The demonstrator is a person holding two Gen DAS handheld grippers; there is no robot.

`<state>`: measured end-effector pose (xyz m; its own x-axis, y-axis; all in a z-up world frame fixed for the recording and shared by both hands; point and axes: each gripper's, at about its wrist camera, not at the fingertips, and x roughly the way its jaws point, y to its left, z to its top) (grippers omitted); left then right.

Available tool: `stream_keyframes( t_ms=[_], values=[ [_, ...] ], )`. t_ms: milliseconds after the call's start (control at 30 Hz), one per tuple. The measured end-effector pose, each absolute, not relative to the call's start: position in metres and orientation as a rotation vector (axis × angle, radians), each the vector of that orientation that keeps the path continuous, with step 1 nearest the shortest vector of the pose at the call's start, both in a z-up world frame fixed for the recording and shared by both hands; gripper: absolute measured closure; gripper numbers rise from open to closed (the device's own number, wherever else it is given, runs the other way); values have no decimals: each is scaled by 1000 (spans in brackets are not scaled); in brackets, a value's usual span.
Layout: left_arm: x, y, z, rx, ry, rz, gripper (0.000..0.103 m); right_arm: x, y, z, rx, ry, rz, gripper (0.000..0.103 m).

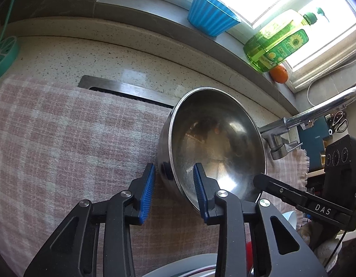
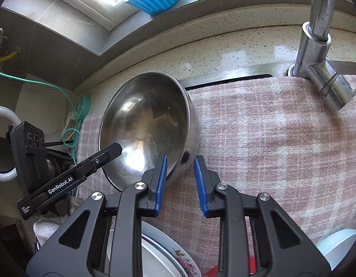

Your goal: Organize plates and bowls

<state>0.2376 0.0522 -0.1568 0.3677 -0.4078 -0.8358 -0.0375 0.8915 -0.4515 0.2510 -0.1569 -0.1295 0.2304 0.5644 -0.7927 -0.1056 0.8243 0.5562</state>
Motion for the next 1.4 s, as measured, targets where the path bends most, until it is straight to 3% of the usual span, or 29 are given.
stream_keyframes(
  t_ms=[67,1400],
  values=[
    [238,51,-157,-419,1177,-246,79,252,-153,-130,417,1264,484,82],
    [178,-2,-140,-329,1175,-357,76,178,-209,-114,377,1247,430,82]
  ],
)
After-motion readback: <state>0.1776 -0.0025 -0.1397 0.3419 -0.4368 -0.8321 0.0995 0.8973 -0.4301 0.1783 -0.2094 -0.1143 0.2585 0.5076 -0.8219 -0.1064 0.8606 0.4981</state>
